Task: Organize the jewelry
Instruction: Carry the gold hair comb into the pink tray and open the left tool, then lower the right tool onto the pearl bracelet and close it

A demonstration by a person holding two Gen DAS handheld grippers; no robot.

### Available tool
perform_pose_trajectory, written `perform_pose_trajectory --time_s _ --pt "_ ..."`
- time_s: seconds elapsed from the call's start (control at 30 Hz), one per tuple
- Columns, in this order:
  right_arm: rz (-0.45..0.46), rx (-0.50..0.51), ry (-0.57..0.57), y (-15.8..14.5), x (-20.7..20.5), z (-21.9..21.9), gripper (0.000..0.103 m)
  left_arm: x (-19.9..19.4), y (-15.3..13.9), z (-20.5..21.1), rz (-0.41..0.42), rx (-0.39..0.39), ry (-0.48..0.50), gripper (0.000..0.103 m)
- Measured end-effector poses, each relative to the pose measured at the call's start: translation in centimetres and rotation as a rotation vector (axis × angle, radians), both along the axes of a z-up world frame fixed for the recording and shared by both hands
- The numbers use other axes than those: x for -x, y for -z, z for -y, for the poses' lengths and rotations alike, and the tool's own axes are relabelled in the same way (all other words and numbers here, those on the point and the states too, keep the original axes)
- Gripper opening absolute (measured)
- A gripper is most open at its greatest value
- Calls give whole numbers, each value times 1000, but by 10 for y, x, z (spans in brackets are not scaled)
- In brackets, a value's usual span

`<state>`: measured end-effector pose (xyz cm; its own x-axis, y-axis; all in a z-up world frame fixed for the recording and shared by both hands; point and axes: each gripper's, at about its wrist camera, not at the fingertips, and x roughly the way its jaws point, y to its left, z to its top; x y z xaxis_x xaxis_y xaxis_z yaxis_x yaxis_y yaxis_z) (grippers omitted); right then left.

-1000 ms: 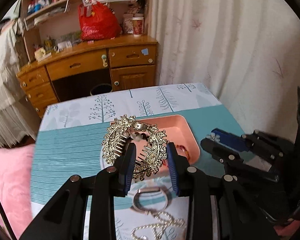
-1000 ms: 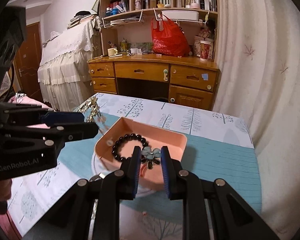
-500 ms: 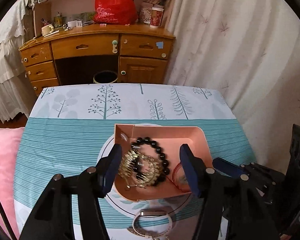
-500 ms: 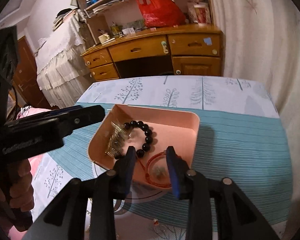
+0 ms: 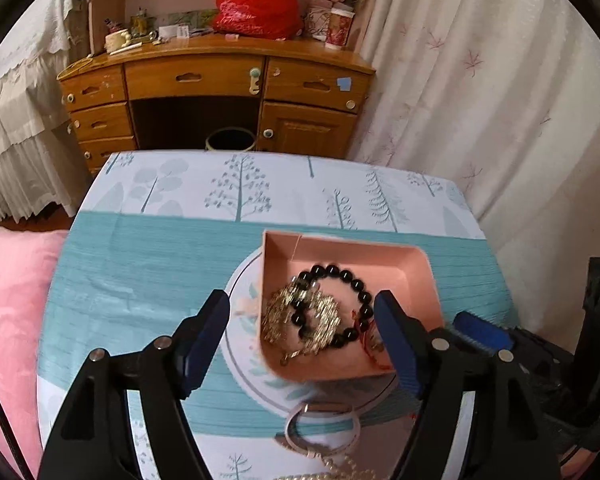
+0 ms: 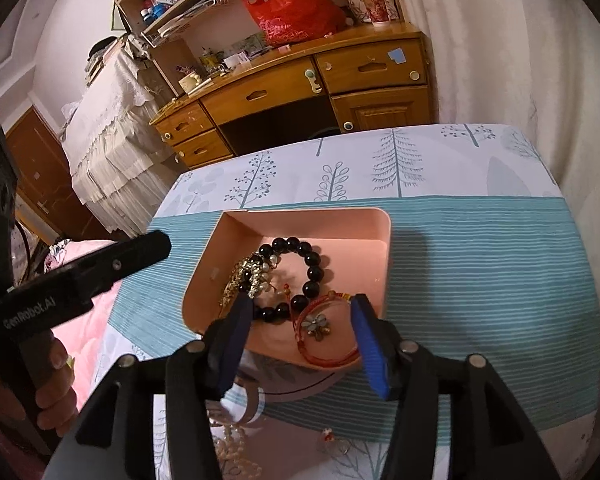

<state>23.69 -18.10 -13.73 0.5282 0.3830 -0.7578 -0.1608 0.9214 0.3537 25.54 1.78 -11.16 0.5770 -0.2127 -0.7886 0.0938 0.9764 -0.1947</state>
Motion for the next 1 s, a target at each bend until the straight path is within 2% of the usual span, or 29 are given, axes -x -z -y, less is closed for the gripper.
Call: perform_pose_trajectory --time_s 0.13,0.23,0.4,0.7,0.83,1.0 --pt "9 9 10 2 14 3 61 16 11 -6 -18 -24 -3 73" --pt "7 14 28 6 30 6 63 30 21 -9 -55 -37 -2 73" --pt "-60 20 50 16 61 9 72 59 35 -11 -112 -60 21 73" --pt "-149 104 1 33 130 2 72 108 54 -5 -198 -83 69 73" --pt "-139 136 -13 38 156 -2 72 130 59 4 -210 -99 120 73" --pt "-57 242 -41 41 181 -8 72 154 62 22 -200 -117 202 73"
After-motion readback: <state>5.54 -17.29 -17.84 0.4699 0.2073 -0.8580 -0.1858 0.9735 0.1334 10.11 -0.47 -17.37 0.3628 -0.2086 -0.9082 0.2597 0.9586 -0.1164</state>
